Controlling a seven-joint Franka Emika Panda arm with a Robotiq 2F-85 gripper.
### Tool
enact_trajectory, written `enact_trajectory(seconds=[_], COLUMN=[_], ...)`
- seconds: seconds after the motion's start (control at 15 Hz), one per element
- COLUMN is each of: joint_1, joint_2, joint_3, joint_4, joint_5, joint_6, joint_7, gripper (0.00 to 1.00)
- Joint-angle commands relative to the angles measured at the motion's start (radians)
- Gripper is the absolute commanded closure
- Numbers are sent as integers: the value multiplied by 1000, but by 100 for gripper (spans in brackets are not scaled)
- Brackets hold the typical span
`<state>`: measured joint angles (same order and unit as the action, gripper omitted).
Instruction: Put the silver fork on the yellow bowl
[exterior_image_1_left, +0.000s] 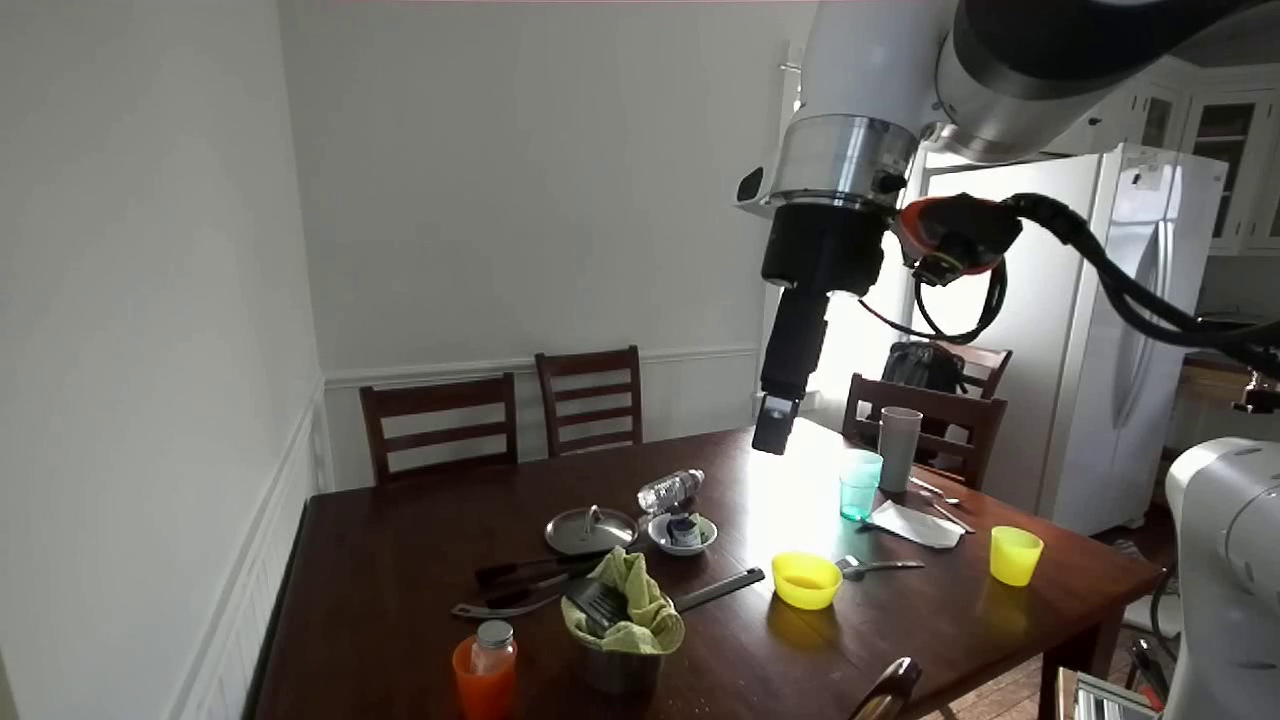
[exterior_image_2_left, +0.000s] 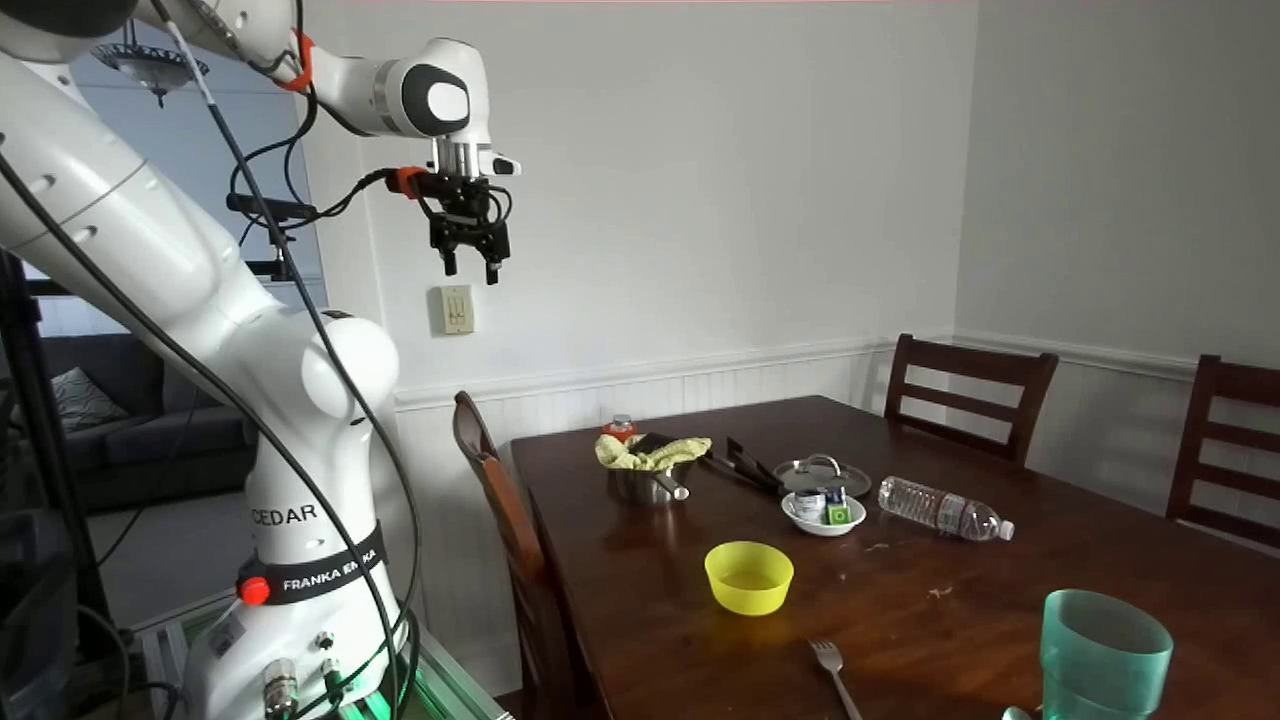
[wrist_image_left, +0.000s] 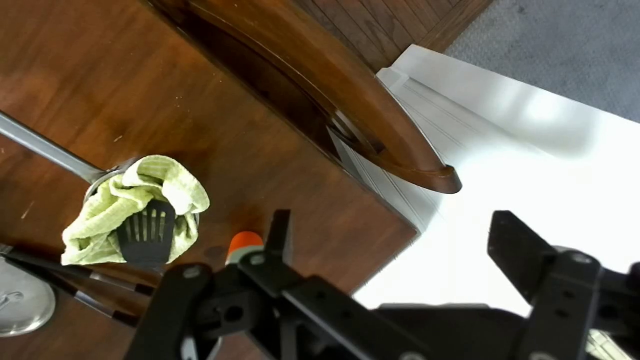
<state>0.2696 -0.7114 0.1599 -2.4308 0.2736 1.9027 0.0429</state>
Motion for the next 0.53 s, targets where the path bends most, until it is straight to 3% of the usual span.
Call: enact_trajectory(seconds=[0.0, 0.47], joint_1=[-51, -308], joint_2=[-10, -100], joint_3=[-29, -151], joint_4=[-17, -104], joint_5=[-8, -169], joint_6=[-13, -15], joint_7=[-1, 48], gripper=[0, 0])
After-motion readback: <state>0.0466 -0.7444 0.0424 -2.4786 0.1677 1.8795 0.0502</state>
